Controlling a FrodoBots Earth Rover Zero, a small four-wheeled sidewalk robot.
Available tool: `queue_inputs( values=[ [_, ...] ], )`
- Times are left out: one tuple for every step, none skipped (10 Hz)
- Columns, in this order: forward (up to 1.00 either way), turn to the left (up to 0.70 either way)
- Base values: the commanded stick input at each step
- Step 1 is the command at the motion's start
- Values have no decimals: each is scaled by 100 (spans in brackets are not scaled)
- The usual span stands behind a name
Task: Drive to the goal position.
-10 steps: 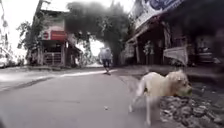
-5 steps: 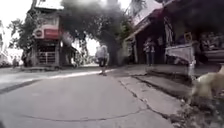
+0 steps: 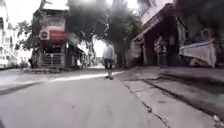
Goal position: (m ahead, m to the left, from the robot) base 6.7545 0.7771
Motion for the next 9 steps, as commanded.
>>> queue_inputs(
  values=[
    [100, 0],
    [100, 0],
    [100, 0],
    [100, 0],
    [100, 0],
    [100, 0],
    [100, 0],
    [100, 0],
    [100, 0]
  ],
)
